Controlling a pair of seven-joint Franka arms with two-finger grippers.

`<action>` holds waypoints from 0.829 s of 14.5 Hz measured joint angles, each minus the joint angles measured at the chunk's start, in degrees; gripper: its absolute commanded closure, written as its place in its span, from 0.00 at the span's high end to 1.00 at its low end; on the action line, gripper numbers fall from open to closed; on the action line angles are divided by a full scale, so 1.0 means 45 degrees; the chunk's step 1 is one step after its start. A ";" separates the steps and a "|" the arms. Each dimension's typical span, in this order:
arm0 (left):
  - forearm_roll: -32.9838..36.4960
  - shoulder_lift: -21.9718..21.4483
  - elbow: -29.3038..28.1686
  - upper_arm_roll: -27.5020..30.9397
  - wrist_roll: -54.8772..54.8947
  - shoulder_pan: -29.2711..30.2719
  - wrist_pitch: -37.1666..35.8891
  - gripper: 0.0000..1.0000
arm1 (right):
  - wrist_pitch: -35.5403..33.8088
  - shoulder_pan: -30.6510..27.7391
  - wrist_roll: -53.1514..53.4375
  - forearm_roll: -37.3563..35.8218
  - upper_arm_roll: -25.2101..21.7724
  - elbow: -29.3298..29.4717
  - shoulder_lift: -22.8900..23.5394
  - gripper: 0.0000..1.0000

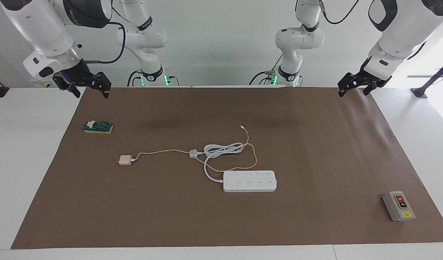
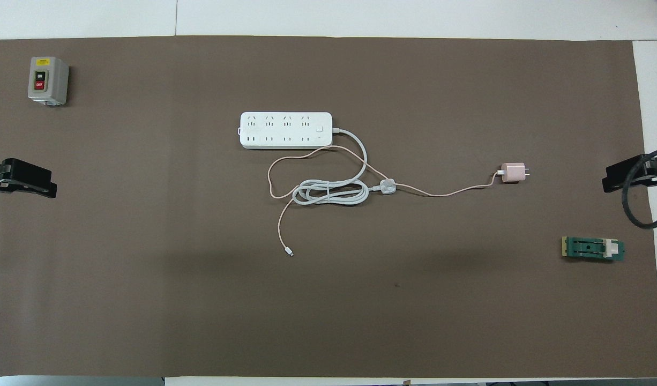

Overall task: Plug charger into power strip
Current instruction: 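Move both grippers in toward the power strip and pink charger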

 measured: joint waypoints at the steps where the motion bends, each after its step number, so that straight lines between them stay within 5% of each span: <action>1: 0.0000 0.0000 0.0000 -0.0002 -0.0005 0.0000 0.0000 1.00 | 0.0000 -0.0001 0.0000 0.0000 0.0000 0.0000 0.0000 1.00; 12: 0.0001 0.0935 -0.0029 -0.0061 -0.0023 -0.0071 0.0486 1.00 | 0.0687 -0.0071 0.0000 -0.0006 -0.0049 -0.0043 0.0001 1.00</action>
